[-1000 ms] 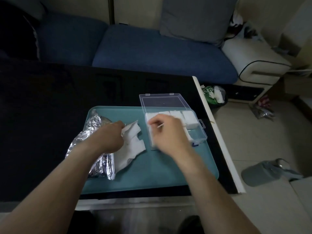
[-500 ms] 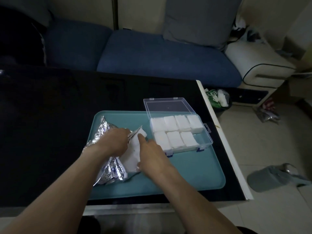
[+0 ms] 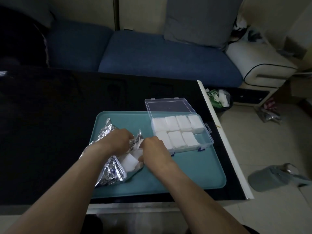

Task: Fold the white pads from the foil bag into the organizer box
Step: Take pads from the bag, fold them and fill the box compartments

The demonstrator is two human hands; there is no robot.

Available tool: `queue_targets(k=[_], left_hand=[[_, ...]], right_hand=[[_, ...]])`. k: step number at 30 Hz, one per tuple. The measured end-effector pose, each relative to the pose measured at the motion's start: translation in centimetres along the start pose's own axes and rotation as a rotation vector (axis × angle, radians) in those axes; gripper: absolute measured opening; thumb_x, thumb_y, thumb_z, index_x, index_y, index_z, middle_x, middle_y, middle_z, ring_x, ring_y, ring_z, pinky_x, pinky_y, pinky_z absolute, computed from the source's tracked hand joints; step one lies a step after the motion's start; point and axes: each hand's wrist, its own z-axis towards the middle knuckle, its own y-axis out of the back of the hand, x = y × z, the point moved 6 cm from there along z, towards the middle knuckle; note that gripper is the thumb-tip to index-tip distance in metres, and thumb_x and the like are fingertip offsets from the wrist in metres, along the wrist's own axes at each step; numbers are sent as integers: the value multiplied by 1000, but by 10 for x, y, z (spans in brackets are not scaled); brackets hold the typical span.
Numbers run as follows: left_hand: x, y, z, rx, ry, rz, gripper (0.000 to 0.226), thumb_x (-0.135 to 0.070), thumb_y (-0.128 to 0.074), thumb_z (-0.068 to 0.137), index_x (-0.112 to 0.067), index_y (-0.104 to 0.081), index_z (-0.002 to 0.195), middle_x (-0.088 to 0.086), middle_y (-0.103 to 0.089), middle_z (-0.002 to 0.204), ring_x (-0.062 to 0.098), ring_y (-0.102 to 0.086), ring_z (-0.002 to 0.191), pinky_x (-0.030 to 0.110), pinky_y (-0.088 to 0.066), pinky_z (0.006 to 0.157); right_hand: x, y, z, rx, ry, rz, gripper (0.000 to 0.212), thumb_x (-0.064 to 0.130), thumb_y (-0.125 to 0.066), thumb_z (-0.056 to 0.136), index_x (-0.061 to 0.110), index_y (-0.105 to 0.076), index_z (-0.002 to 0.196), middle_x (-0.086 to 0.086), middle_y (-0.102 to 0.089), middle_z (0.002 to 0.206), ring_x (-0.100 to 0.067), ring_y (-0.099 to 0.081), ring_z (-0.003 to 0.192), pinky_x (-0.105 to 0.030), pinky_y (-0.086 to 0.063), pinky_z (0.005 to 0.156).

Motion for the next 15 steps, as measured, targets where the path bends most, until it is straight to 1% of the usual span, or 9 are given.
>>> queue_targets(k=[2,4,5,6,7,8,10,12,15], left_hand=[[-1,1,-1,-3,13,-10,39,0,-52,90,-15,-66,124,10,-66,124,25,-63,109,27,-48,80],[-1,1,0,-10,18,-2,37,-4,-53,92,-15,-64,125,11,-64,128,26,-61,113,30,-49,89],[-1,0,1,-19,24,0,35,-6,-53,92,-15,-64,124,11,-64,127,26,-61,110,31,-49,89],[-1,0,1,-28,31,4,33,-6,-53,92,-15,-65,121,12,-66,123,25,-62,103,31,-49,84],[-1,0,1,-34,39,14,30,-5,-52,92,-14,-65,118,12,-67,119,24,-61,95,31,-48,80],[-2,1,1,-40,45,29,29,-5,-51,92,-12,-64,117,13,-66,117,24,-61,93,31,-48,79],[-3,2,1,-40,50,42,31,-5,-48,92,-10,-60,120,14,-63,120,28,-60,101,34,-49,85],[-4,4,1,-33,54,33,32,-7,-48,91,-10,-58,122,14,-61,123,29,-58,106,35,-48,89],[-4,10,0,-57,65,21,38,-9,-53,91,-12,-53,130,13,-59,125,24,-54,102,33,-45,87]], right_hand=[[1,0,1,-37,6,-24,21,1,-60,87,-2,-67,107,-22,-63,111,-39,-61,102,-34,-39,75],[1,1,2,-92,10,-54,21,1,-52,92,-1,-65,110,-20,-58,116,-39,-61,103,-38,-42,78],[1,1,2,-110,13,-71,22,1,-48,95,-1,-64,111,-18,-55,119,-38,-60,104,-40,-43,81],[0,1,2,-124,16,-81,22,2,-47,96,-1,-63,112,-17,-53,121,-38,-60,105,-41,-44,83],[-1,2,2,-136,21,-84,21,4,-48,97,0,-63,112,-15,-53,121,-38,-59,105,-42,-44,83],[-3,1,3,-144,27,-80,20,5,-50,97,0,-63,111,-15,-53,119,-38,-59,104,-42,-43,82],[-6,1,1,-151,34,-55,15,7,-54,94,3,-65,103,-14,-57,113,-38,-60,101,-40,-40,77],[-10,6,-2,-163,18,-18,11,10,-57,92,5,-66,93,-15,-61,105,-38,-60,96,-36,-34,69],[-21,23,-8,-195,-34,73,19,24,-61,92,13,-62,77,-13,-66,88,-35,-59,86,-36,-33,64]])
